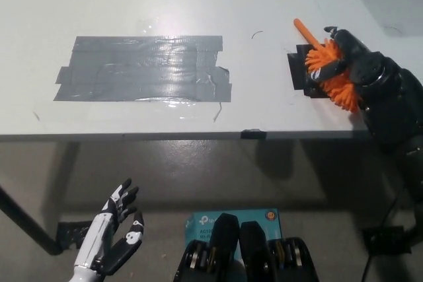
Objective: A person hands an oraange duster to the robot and the robot grabs it with its right hand and places it on the black marked spot infron tof it on the desk
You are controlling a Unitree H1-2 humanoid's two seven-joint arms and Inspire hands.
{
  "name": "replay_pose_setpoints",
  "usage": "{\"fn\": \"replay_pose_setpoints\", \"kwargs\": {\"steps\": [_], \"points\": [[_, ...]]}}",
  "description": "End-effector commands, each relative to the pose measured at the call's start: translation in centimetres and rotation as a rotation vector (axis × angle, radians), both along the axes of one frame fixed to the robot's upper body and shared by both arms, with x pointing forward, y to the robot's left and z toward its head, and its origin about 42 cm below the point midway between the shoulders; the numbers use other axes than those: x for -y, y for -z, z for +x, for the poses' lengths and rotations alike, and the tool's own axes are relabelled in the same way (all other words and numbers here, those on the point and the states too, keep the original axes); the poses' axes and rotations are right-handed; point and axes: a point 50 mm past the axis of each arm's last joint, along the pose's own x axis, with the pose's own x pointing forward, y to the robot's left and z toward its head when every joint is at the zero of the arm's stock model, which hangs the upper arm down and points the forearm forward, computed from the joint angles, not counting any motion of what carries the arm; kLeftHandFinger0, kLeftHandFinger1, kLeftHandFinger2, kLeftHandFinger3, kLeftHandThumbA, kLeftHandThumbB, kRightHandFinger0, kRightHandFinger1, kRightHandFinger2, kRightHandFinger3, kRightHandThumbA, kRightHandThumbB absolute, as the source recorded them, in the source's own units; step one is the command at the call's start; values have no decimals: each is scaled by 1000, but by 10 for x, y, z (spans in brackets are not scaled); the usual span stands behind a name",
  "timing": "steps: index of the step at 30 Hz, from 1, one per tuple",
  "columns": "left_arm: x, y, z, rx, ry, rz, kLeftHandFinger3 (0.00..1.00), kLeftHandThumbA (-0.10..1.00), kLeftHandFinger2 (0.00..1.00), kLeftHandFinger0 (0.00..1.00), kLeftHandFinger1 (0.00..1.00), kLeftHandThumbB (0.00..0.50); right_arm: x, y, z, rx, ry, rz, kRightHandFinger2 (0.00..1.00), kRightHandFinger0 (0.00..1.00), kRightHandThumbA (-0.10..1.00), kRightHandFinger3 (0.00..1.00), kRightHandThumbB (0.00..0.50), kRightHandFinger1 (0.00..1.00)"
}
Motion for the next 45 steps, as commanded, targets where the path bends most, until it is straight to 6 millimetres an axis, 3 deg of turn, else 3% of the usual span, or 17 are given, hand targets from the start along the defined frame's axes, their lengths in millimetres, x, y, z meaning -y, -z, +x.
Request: {"fn": "replay_pose_setpoints", "kwargs": {"steps": [1,6,10,14,17,18,19,21,25,26,31,32,34,36,39,42,45], "points": [[-7,-9,3,52,-3,5,1000,319,965,981,990,192,9,-58,4,195,14,-40,1000,1000,828,1000,456,1000],[-6,-9,2,44,2,8,1000,301,949,958,972,183,32,-91,-19,359,48,-62,1000,1000,848,1000,454,1000],[-2,-10,16,57,14,2,1000,286,950,965,978,177,52,-146,-60,567,44,-74,1000,1000,909,1000,467,1000],[1,-9,20,59,13,-9,1000,318,966,996,995,189,60,-177,-95,717,31,-83,1000,1000,951,1000,446,1000],[2,-9,19,64,9,-5,1000,485,1000,995,1000,183,61,-195,-142,855,-3,-92,1000,1000,956,1000,405,1000],[3,-9,20,70,8,-4,1000,630,1000,1000,1000,190,59,-195,-169,920,-37,-59,1000,1000,938,1000,392,1000],[3,-10,22,73,8,-2,1000,687,1000,1000,1000,194,58,-194,-182,947,-54,-41,1000,1000,934,1000,391,1000],[4,-12,27,80,12,-11,1000,803,1000,1000,1000,171,56,-186,-214,1007,-119,35,1000,1000,902,1000,367,1000],[7,-15,33,95,26,-13,1000,943,1000,1000,1000,185,54,-167,-261,1053,-160,45,1000,1000,1000,1000,379,1000],[8,-17,38,98,32,-13,1000,956,1000,1000,1000,202,49,-156,-284,1079,-191,65,1000,1000,1000,1000,364,1000],[11,-18,45,100,45,-30,1000,961,1000,1000,1000,199,42,-128,-329,1094,-242,159,1000,1000,990,1000,365,1000],[12,-18,47,101,47,-31,1000,963,1000,1000,1000,194,42,-125,-332,1098,-244,160,1000,1000,1000,1000,416,1000],[13,-18,48,99,51,-32,1000,966,1000,1000,1000,186,40,-111,-342,1124,-268,189,1000,1000,962,1000,350,1000],[14,-17,48,97,58,-37,1000,967,1000,1000,1000,175,40,-100,-350,1134,-278,212,1000,1000,944,1000,339,1000],[17,-19,55,99,66,-32,1000,1000,1000,1000,1000,176,38,-65,-365,1048,-238,314,1000,1000,930,1000,325,1000],[18,-19,55,101,72,-24,1000,1000,1000,1000,1000,170,38,-37,-358,965,-210,356,1000,1000,962,1000,308,1000],[17,-14,50,97,73,-18,1000,1000,1000,1000,1000,180,32,11,-338,824,-198,403,1000,1000,1000,1000,295,1000]]}}
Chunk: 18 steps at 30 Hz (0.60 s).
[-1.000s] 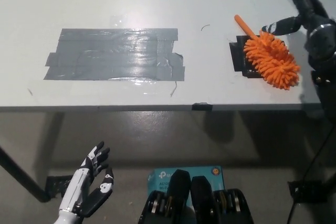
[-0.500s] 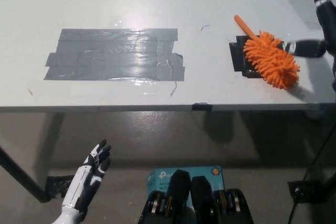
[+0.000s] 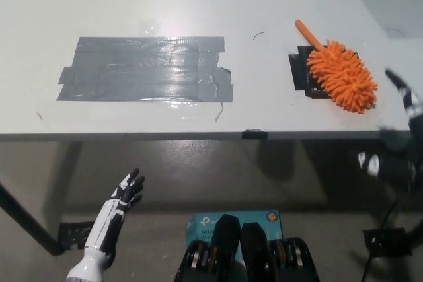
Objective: A person hands an oraange duster to the robot and the robot grabs it with its right hand and places it on the black marked spot infron tof it on the desk
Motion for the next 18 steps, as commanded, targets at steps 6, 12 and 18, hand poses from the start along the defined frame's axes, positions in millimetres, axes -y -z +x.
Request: {"fn": "replay_pose_setpoints", "kwargs": {"steps": [6,12,18], "points": [[11,-16,12,129,59,-21,1000,1000,1000,1000,1000,163,-16,57,-29,122,-96,284,1000,1000,1000,1000,226,1000],[3,-13,3,130,36,-29,1000,1000,1000,1000,1000,187,-31,106,-9,-47,-136,421,1000,1000,1000,1000,156,1000],[2,-11,3,121,26,-36,1000,1000,1000,1000,1000,180,-33,122,0,-124,-171,440,1000,1000,1000,1000,167,1000]]}}
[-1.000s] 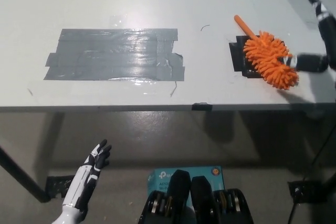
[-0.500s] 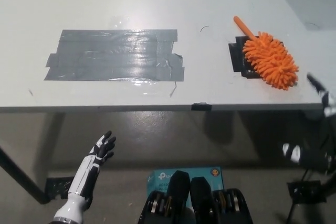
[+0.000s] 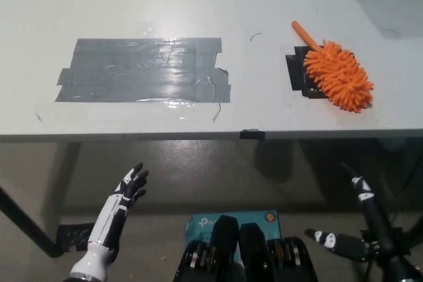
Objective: A person hands an oraange duster to the robot and the robot grabs it with its right hand and places it on the black marked spot infron tof it on the desk
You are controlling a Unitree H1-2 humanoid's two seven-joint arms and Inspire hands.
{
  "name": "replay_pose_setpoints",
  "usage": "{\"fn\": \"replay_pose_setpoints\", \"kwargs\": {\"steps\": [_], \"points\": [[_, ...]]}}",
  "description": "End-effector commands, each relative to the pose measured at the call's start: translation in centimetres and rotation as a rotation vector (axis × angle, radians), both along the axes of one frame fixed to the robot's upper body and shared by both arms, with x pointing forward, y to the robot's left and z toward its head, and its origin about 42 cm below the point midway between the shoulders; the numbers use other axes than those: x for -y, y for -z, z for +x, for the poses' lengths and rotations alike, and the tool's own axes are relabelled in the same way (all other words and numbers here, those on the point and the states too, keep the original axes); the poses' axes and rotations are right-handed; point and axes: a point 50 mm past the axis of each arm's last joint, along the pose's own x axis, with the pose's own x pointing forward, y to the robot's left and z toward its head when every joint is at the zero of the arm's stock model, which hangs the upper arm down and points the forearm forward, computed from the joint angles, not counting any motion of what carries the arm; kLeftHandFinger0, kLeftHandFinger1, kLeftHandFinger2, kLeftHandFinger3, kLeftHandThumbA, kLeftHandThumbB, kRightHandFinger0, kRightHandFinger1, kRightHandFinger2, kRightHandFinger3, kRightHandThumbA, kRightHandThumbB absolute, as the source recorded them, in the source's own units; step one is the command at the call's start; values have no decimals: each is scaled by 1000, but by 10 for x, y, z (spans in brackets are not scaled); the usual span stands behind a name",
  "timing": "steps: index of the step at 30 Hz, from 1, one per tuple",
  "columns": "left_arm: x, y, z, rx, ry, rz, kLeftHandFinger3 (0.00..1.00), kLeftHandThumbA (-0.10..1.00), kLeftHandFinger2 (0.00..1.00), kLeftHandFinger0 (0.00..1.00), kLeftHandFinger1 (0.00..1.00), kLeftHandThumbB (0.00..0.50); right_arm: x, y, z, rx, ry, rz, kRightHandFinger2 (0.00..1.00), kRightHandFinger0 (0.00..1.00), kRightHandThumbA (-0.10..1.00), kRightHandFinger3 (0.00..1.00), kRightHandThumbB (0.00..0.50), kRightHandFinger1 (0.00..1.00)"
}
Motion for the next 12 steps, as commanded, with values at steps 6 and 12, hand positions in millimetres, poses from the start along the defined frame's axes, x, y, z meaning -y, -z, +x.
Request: {"fn": "replay_pose_setpoints", "kwargs": {"steps": [6,12], "points": [[-5,-7,-5,83,4,-22,1000,1000,1000,1000,1000,169,-9,0,15,89,-111,180,1000,1000,1000,1000,208,1000],[-5,-7,-6,82,6,-22,1000,1000,1000,1000,1000,159,-11,1,10,56,-142,183,1000,1000,1000,1000,185,1000]]}}
